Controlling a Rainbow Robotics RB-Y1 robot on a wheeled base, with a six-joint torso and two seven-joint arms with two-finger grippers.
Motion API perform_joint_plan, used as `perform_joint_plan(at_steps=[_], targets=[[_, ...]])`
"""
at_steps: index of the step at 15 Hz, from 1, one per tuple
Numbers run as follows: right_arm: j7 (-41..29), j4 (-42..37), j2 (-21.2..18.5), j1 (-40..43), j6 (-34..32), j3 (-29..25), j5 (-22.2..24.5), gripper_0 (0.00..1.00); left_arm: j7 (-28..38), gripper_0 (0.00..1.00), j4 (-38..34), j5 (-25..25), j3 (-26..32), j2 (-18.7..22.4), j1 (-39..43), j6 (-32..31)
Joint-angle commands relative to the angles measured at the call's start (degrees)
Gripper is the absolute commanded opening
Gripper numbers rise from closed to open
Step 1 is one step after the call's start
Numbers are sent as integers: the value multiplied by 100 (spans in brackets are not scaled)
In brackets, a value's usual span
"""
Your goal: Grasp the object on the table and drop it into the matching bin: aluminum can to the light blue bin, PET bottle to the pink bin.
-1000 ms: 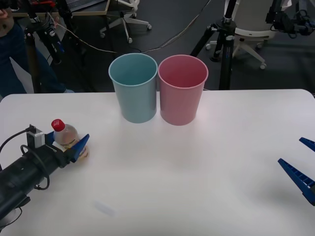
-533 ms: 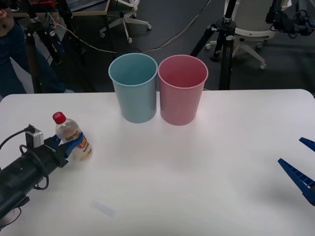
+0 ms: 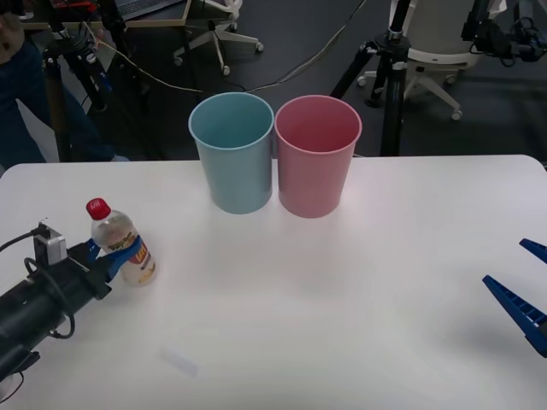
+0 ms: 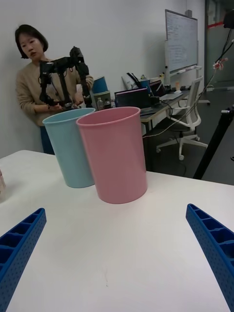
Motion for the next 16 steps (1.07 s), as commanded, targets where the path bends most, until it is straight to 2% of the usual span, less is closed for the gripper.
perform_joint_plan(at_steps=[1, 6, 9, 12, 14, 16], targets=[[0, 0, 0, 0, 0, 0, 0, 100, 174, 0, -649, -2, 6, 107, 468, -8], [0, 0, 0, 0, 0, 0, 0, 100, 1668, 0, -2345, -644, 15, 424, 1286, -26], [0, 0, 0, 0, 0, 0, 0, 100, 2345, 0, -2987, -697, 15, 687, 1338, -61], [0, 0, 0, 0, 0, 0, 0, 100, 2863, 0, -3514, -706, 15, 819, 1198, -61], [0, 0, 0, 0, 0, 0, 0, 100, 2916, 0, -3690, -749, 6, 845, 1048, -61], [0, 0, 0, 0, 0, 0, 0, 100, 3144, 0, -3883, -1048, 6, 933, 829, -52]])
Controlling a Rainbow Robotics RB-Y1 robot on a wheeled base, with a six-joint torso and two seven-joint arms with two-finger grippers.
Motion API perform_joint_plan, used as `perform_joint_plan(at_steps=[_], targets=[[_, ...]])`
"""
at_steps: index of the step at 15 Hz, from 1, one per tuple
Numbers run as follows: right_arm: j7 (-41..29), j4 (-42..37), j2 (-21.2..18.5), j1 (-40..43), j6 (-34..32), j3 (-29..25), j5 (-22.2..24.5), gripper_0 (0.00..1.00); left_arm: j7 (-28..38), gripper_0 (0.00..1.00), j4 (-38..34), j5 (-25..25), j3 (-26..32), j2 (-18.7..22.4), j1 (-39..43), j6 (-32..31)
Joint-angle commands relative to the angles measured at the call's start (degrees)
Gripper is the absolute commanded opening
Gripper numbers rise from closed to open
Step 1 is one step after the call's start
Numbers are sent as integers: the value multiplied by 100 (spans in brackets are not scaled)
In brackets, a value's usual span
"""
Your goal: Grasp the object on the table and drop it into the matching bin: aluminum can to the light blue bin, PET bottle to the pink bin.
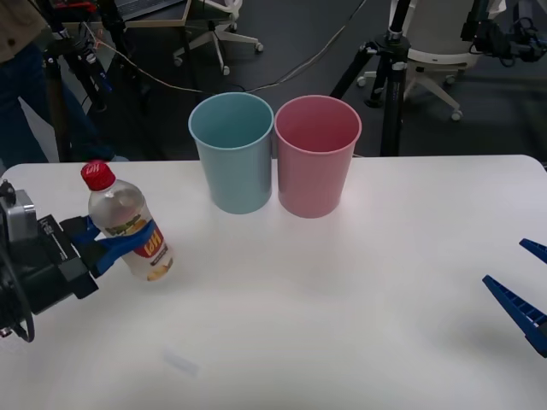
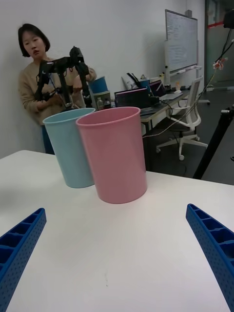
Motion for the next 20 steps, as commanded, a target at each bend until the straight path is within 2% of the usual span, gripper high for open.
perform_joint_plan(at_steps=[1, 5, 8, 11, 13, 16, 20], targets=[[0, 0, 0, 0, 0, 0, 0, 100, 490, 0, -270, -367, -27, 107, -271, 34], [0, 0, 0, 0, 0, 0, 0, 100, 1835, 0, -736, -1149, -115, 230, -781, 96], [0, 0, 0, 0, 0, 0, 0, 100, 2670, 0, -745, -1597, -423, 450, -1537, 254], [0, 0, 0, 0, 0, 0, 0, 100, 3496, 0, -683, -2072, -748, 477, -2328, 298], [0, 0, 0, 0, 0, 0, 0, 100, 3821, 0, -534, -2274, -976, 477, -2802, 298], [0, 0, 0, 0, 0, 0, 0, 100, 3874, 0, 125, -2414, -1460, 415, -3813, 307], [0, 0, 0, 0, 0, 0, 0, 100, 3883, 0, 978, -3082, -1732, -227, -4683, 298]])
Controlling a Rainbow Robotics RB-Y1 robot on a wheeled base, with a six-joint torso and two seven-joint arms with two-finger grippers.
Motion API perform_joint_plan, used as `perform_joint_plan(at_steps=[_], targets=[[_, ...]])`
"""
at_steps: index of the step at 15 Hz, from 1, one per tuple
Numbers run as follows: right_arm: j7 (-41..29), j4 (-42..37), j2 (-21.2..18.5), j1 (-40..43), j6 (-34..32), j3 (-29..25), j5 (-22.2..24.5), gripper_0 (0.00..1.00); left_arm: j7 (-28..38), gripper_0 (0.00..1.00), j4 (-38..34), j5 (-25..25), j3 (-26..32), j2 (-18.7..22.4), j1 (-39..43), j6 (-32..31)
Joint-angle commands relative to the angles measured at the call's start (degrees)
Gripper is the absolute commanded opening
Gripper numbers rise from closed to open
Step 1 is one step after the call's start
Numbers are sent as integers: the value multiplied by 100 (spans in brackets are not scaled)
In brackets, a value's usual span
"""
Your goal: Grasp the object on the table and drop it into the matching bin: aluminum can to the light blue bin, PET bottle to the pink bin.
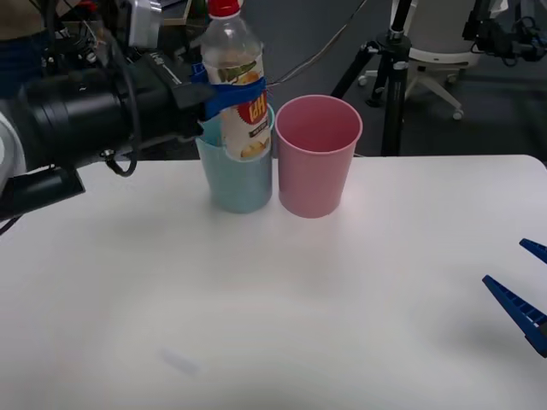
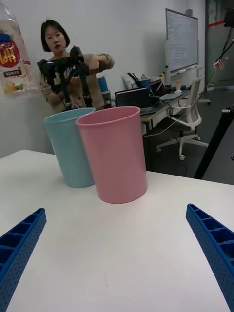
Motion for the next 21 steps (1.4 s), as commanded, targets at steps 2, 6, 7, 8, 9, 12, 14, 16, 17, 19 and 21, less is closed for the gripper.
perform_joint_plan(at_steps=[2, 6, 7, 8, 9, 12, 14, 16, 17, 19, 21], targets=[[0, 0, 0, 0, 0, 0, 0, 100, -18, 0, 997, -448, -234, -513, -829, 2], [0, 0, 0, 0, 0, 0, 0, 100, -79, 0, 1709, -835, -270, -944, -1356, 2], [0, 0, 0, 0, 0, 0, 0, 100, -114, 0, 1894, -932, -278, -1102, -1479, 2], [0, 0, 0, 0, 0, 0, 0, 100, -141, 0, 2052, -1037, -278, -1234, -1585, 2], [0, 0, 0, 0, 0, 0, 0, 100, -141, 0, 2210, -1116, -278, -1357, -1690, 2], [0, 0, 0, 0, 0, 0, 0, 100, -158, 0, 2614, -1538, -278, -1717, -1945, 134], [0, 0, 0, 0, 0, 0, 0, 100, -185, 0, 2966, -1714, -278, -1893, -2129, 213], [0, 0, 0, 0, 0, 0, 0, 100, -246, 0, 3238, -1934, -278, -2034, -2261, 380], [0, 0, 0, 0, 0, 0, 0, 100, -255, 0, 3265, -2048, -278, -2077, -2279, 441], [0, 0, 0, 0, 0, 0, 0, 100, -255, 0, 3317, -2241, -278, -2192, -2279, 485], [0, 0, 0, 0, 0, 0, 0, 100, -255, 0, 3361, -2382, -278, -2306, -2279, 512]])
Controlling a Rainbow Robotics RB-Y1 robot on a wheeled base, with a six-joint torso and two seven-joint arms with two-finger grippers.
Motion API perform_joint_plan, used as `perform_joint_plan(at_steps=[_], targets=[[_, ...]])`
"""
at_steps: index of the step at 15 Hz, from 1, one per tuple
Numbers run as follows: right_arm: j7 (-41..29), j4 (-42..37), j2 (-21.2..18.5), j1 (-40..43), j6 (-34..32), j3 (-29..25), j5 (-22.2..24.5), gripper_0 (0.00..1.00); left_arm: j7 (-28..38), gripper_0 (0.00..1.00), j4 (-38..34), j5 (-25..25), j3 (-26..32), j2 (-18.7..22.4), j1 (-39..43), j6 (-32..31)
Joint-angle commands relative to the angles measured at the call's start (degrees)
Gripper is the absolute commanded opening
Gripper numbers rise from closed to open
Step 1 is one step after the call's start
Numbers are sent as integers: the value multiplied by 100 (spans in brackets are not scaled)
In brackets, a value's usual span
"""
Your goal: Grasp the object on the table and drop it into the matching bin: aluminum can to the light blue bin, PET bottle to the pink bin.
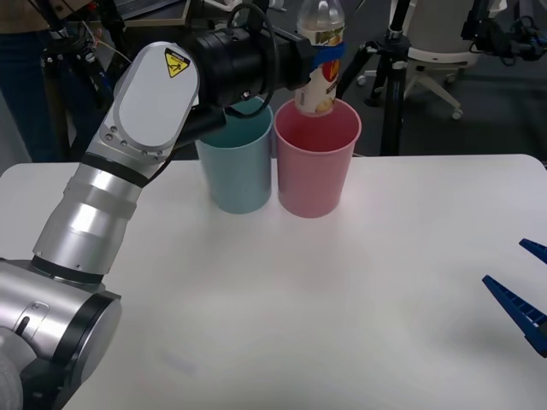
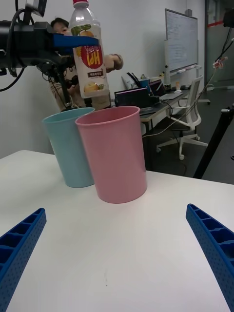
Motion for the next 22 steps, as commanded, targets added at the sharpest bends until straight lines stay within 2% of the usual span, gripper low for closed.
perform_joint_plan(at_steps=[1, 7, 13, 14, 15, 17, 22], targets=[[0, 0, 0, 0, 0, 0, 0, 100, 2, 0, 71, -132, -10, -129, 0, 60], [0, 0, 0, 0, 0, 0, 0, 100, 64, 0, 203, -176, -168, -199, -9, 446], [0, 0, 0, 0, 0, 0, 0, 100, 249, 1, 211, -105, -212, -191, -17, 446], [0, 0, 0, 0, 0, 0, 0, 100, 284, 8, 203, -88, -212, -199, -17, 446], [0, 0, 0, 0, 0, 0, 0, 100, 328, 50, 203, -88, -212, -199, -17, 455], [0, 0, 0, 0, 0, 0, 0, 100, 363, 100, 203, -70, -291, -191, -26, 587], [0, 0, 0, 0, 0, 0, 0, 100, 416, 100, 203, 44, -370, -191, -26, 692]])
